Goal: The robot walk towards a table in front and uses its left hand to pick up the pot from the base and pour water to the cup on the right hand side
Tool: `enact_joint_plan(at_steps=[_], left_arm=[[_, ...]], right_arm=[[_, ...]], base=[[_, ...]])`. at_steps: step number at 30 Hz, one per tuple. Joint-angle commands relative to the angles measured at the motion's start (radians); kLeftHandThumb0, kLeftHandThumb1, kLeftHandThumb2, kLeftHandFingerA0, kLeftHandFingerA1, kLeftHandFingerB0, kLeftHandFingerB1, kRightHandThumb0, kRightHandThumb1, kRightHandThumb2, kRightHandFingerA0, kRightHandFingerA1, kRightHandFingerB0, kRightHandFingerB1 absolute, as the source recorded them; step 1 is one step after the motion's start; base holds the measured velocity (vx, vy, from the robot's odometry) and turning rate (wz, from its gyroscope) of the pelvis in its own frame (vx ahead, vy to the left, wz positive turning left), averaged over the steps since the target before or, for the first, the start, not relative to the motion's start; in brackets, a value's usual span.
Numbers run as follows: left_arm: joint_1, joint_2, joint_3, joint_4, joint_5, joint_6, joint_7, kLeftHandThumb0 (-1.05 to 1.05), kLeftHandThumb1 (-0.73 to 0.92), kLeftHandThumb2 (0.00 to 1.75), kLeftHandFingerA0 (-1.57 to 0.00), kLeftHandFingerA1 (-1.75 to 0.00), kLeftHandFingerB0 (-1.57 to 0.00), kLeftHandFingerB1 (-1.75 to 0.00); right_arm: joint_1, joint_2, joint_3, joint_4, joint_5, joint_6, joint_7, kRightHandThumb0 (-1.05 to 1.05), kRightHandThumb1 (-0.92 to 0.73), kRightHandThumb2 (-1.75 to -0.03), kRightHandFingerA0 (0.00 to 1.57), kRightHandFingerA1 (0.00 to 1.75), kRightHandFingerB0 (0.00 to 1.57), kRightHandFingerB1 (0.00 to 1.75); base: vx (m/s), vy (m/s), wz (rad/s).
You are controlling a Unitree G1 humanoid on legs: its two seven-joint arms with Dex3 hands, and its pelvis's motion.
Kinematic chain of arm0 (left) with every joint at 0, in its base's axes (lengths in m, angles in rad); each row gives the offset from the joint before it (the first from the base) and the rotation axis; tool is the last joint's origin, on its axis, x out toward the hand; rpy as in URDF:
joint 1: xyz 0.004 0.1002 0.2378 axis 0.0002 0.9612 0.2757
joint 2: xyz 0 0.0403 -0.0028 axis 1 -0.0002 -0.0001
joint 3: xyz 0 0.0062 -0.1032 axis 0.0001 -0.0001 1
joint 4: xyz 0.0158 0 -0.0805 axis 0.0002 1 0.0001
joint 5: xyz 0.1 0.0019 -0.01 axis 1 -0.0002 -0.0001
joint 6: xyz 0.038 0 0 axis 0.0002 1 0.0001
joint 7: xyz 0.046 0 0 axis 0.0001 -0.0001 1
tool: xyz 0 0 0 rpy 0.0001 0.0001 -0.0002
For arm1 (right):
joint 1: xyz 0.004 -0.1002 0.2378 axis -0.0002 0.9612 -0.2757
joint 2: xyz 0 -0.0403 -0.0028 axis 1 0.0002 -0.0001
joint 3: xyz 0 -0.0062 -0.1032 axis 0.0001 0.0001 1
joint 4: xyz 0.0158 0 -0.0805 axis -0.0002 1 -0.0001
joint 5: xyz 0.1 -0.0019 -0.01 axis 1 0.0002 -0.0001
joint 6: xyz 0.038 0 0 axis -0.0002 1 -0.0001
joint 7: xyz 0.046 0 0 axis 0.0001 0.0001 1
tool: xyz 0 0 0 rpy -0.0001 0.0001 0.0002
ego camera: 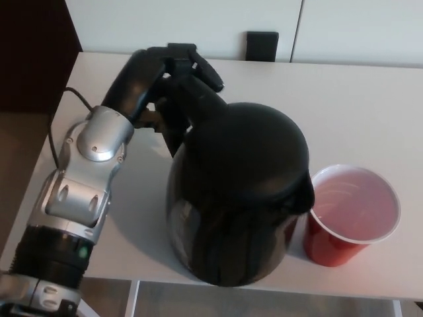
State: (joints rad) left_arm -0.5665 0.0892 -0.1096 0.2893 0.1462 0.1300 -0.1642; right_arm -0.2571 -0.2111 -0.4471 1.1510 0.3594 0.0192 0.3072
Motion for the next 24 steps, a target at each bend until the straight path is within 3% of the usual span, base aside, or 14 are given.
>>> enact_joint_plan(at_steps=[1,4,5,6,7,9,10,11,12,14,16,17,24], left_arm=[[-0.025,-0.037,0.114,-0.003,-0.084,0.059,0.071,-0.16,0.82,0.66,-0.98,-1.47,-0.75,-1.10],[-0.066,-0.067,0.223,-0.014,-0.143,0.100,0.113,-0.16,0.79,0.71,-0.97,-1.47,-0.78,-1.08],[-0.073,-0.067,0.237,-0.032,-0.125,0.085,0.140,-0.11,0.80,0.72,-0.94,-1.53,-0.76,-1.17],[-0.075,-0.065,0.243,-0.053,-0.102,0.061,0.165,-0.11,0.80,0.72,-0.94,-1.53,-0.76,-1.17],[-0.081,-0.064,0.254,-0.073,-0.089,0.061,0.181,-0.07,0.79,0.74,-0.99,-1.44,-0.79,-1.14],[-0.091,-0.055,0.257,-0.110,-0.053,0.067,0.213,-0.06,0.78,0.78,-1.00,-1.42,-0.78,-1.12],[-0.100,-0.050,0.258,-0.141,-0.027,0.079,0.238,-0.07,0.75,0.83,-1.01,-1.41,-0.78,-1.12],[-0.101,-0.049,0.258,-0.151,-0.021,0.085,0.245,-0.07,0.75,0.83,-1.01,-1.41,-0.78,-1.12],[-0.100,-0.037,0.251,-0.157,-0.004,0.078,0.248,-0.08,0.79,0.75,-0.98,-1.40,-0.77,-1.04],[-0.102,-0.029,0.237,-0.176,0.023,0.083,0.264,-0.09,0.77,0.75,-0.96,-1.41,-0.77,-1.04],[-0.103,-0.023,0.225,-0.195,0.037,0.097,0.275,-0.10,0.77,0.75,-0.97,-1.41,-0.77,-1.04],[-0.101,-0.016,0.195,-0.222,0.081,0.100,0.287,-0.12,0.79,0.70,-1.04,-1.37,-0.80,-1.00],[-0.095,0.007,0.107,-0.248,0.182,0.077,0.347,-0.12,0.78,0.71,-1.02,-1.43,-0.81,-1.09]], right_arm=[[-0.011,-0.013,0.004,-0.004,-0.006,-0.004,0.000,-0.50,-0.54,-0.56,0.52,0.53,0.32,0.33],[-0.018,-0.014,0.005,-0.007,-0.004,0.005,-0.001,-0.49,-0.54,-0.56,0.52,0.52,0.36,0.34],[-0.021,-0.014,0.004,-0.008,-0.004,0.007,-0.005,-0.54,-0.43,-0.81,0.48,0.62,0.31,0.48],[-0.021,-0.013,0.003,-0.008,-0.003,0.007,-0.009,-0.54,-0.43,-0.81,0.48,0.62,0.31,0.48],[-0.023,-0.013,0.007,-0.009,-0.006,0.006,-0.010,-0.47,-0.56,-0.56,0.53,0.53,0.35,0.33],[-0.029,-0.013,0.010,-0.007,-0.008,0.010,-0.013,-0.47,-0.56,-0.56,0.51,0.52,0.36,0.34],[-0.035,-0.016,0.007,0.003,-0.005,0.014,-0.009,-0.51,-0.42,-0.80,0.43,0.58,0.30,0.48],[-0.037,-0.017,0.005,0.007,-0.004,0.015,-0.008,-0.51,-0.42,-0.80,0.43,0.58,0.30,0.48],[-0.037,-0.018,0.011,0.011,-0.011,0.005,-0.005,-0.46,-0.55,-0.56,0.49,0.50,0.36,0.34],[-0.040,-0.018,0.010,0.012,-0.010,0.009,-0.013,-0.46,-0.55,-0.56,0.53,0.50,0.37,0.34],[-0.043,-0.017,0.010,0.014,-0.009,0.008,-0.009,-0.46,-0.56,-0.56,0.53,0.52,0.36,0.34],[-0.042,-0.017,0.014,0.014,-0.015,0.005,-0.011,-0.53,-0.43,-0.81,0.48,0.61,0.29,0.48],[-0.037,-0.018,0.018,0.012,-0.018,-0.001,-0.009,-0.54,-0.42,-0.81,0.48,0.61,0.31,0.49]], base=[[0.00,0.000,0.00],[0.00,0.000,0.00],[0.00,0.000,0.00],[0.00,0.000,0.00],[0.00,0.000,0.00],[0.00,0.000,0.00],[0.00,0.000,0.00],[0.00,0.000,0.00],[0.00,0.000,0.00],[0.00,0.000,0.00],[0.00,0.000,0.00],[0.00,0.000,0.00],[0.00,0.000,0.00]])
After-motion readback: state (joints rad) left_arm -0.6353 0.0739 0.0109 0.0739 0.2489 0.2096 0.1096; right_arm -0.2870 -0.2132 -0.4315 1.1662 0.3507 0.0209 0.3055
